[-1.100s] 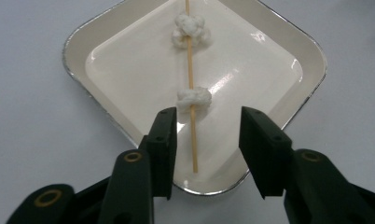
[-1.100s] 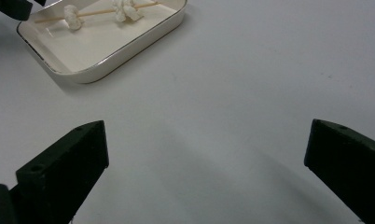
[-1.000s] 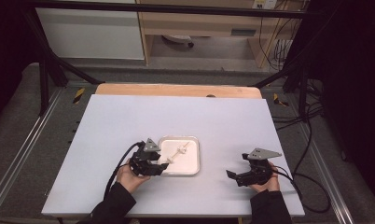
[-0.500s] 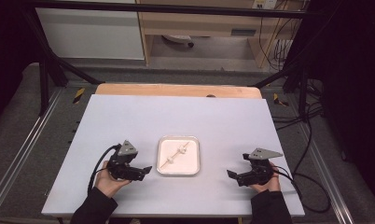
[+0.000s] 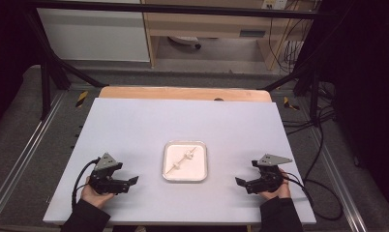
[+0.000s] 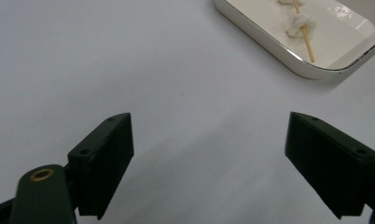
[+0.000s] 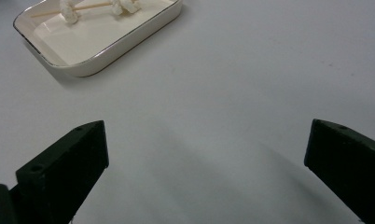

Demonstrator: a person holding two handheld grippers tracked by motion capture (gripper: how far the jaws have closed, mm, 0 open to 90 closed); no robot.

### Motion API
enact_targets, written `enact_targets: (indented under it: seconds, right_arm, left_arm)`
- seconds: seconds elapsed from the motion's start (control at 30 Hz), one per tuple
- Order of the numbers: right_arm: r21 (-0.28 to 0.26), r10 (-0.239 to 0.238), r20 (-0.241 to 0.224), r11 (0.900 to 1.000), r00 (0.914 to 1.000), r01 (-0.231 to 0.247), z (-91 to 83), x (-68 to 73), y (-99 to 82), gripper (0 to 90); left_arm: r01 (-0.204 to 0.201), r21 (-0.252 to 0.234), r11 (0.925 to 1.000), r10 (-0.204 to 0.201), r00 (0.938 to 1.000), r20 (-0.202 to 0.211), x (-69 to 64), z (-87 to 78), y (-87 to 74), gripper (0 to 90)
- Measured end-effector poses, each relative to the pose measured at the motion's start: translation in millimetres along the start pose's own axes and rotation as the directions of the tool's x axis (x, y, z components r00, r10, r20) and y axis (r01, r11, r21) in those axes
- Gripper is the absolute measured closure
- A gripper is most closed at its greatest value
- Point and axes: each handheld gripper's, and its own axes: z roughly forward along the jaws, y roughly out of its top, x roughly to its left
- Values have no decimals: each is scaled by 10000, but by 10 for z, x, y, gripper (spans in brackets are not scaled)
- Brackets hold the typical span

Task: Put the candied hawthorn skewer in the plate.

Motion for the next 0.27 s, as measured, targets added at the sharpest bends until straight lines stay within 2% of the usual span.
enact_targets:
  seconds: [0.13, 0.27]
  right_arm:
    - [43, -43, -21, 10000, 10000, 43, 10, 4, -6, 4]
    - [66, -76, -30, 9999, 10000, 76, 13, 3, -7, 4]
  left_arm:
    - [86, -184, 9998, -87, 10000, -47, 48, -25, -49, 154]
    - [14, -86, 10000, -15, 10000, -93, 71, -14, -77, 154]
